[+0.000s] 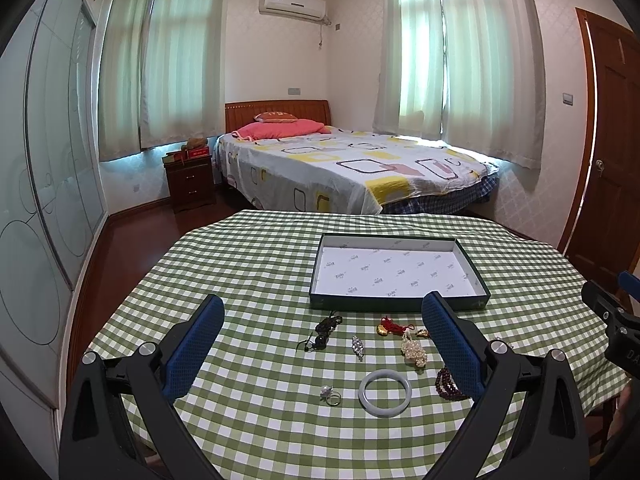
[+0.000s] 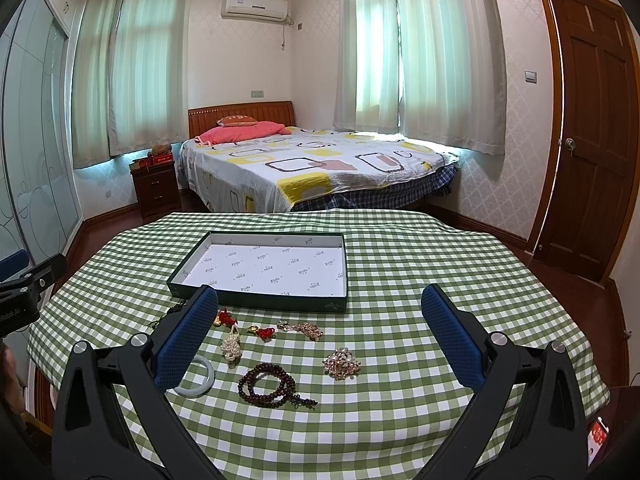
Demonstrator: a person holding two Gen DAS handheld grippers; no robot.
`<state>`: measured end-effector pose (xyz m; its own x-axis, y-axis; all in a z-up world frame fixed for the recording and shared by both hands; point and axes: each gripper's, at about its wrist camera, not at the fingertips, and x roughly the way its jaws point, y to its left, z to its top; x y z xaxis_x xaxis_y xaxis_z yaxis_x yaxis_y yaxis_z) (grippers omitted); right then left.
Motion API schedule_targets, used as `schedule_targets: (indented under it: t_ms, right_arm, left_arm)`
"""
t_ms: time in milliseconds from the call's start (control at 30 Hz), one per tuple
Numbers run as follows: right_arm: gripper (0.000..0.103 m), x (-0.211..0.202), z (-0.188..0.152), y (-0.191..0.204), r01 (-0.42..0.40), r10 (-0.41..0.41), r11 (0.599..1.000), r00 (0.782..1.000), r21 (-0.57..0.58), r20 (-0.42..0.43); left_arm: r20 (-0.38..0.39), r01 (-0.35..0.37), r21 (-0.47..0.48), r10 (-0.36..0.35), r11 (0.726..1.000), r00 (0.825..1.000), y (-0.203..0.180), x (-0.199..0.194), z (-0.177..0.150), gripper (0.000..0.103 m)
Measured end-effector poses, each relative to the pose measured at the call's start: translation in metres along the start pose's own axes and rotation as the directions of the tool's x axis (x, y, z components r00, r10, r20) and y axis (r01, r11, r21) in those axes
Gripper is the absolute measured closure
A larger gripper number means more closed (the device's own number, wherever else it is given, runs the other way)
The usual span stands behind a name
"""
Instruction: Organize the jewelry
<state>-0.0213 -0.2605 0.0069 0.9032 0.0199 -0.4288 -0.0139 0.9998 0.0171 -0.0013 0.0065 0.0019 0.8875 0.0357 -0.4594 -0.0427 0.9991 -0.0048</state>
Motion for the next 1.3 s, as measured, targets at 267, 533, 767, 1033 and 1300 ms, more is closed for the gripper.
schedule_targets:
  t_ms: [267, 533, 767, 1033, 1300]
  right_arm:
    - [0.004, 0.0001, 0.0002, 0.0, 0.0, 0.0, 1.0, 1.0, 0.0, 0.0]
    - [0.004, 0.0004, 0.0, 0.0007, -0.002, 0.002, 1.0, 1.0, 0.0, -0.002]
    - [0.004, 0.0012, -0.0004, 0.0004, -0.001, 0.001, 1.0, 1.0, -0.001, -0.003]
    - [0.004, -0.0005, -0.0011, 0.0031, -0.004, 0.004, 1.0, 1.0, 0.0, -0.003]
    - [0.004, 0.0001, -0.0001, 0.0043, -0.006, 0.006, 1.0, 1.0, 0.001, -0.002]
  left_arm:
    - [-0.001, 0.001, 0.0, -0.001, 1.0, 1.0, 0.0008, 0.0001, 0.0, 0.007]
    - [-0.004, -0.002, 0.0, 0.002, 1.0, 1.0, -0.001, -0.0012, -0.0004, 0.007]
    - [-0.004, -0.002, -0.001, 0.002, 1.0, 1.0, -0.0014, -0.001, -0.0004, 0.007]
    - [-0.004, -0.003, -0.001, 0.003, 1.0, 1.0, -0.0014, -0.0013, 0.0, 0.007]
    - [0.002, -0.004, 0.002, 0.004, 1.0, 1.0, -0.0028, -0.002, -0.0004, 0.007]
